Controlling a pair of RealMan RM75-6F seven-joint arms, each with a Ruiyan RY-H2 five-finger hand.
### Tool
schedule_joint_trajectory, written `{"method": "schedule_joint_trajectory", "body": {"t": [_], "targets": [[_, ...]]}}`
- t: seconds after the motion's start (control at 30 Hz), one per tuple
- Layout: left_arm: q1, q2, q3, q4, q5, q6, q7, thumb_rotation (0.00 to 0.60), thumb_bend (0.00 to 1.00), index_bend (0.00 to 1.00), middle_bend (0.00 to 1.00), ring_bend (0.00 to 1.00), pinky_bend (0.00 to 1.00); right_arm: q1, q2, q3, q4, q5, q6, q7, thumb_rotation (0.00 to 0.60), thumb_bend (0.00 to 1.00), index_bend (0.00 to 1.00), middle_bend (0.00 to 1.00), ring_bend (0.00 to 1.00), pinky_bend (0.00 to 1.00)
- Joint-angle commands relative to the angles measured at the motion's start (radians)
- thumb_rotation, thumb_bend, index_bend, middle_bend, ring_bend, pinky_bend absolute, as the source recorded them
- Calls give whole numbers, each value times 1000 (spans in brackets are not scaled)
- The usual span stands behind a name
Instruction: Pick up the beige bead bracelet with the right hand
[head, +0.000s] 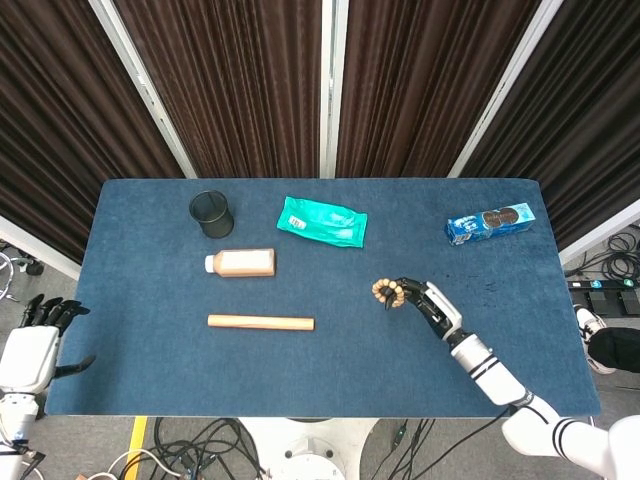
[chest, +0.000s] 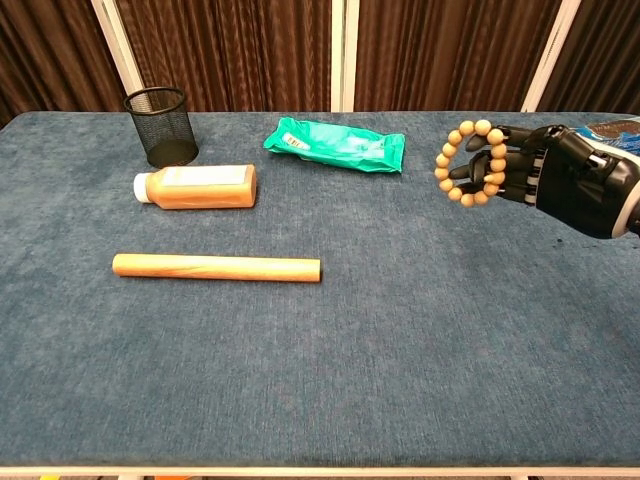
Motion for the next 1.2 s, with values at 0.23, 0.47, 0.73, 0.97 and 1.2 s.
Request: {"method": "schedule_joint_trajectory", "body": {"t": [0.23,0.47,0.73,0.97,1.2], "targets": [[-7,8,-4,-20,-5,-9,9,600,41,299,210,118,61,69,36,-92,26,-90,22,529,199,350,385,527,228,221],[-7,13,-4,-32,-6,-10,17,600,42,299,218,118,61,83,38,-117,37,-89,40,676,146,104,593,628,248,222],[-8,11,1,-28,-1,-12,16,600,42,300,217,119,61,121,57,-166,41,-115,41,912,132,95,782,662,266,199],[-13,14,2,-34,-5,-24,19,600,42,300,218,118,61,167,76,-207,44,-129,-3,975,90,2,774,640,266,157],[-15,15,0,-39,-12,-28,22,600,42,300,218,119,61,153,82,-167,-6,-32,-78,649,84,373,769,639,266,157]]}}
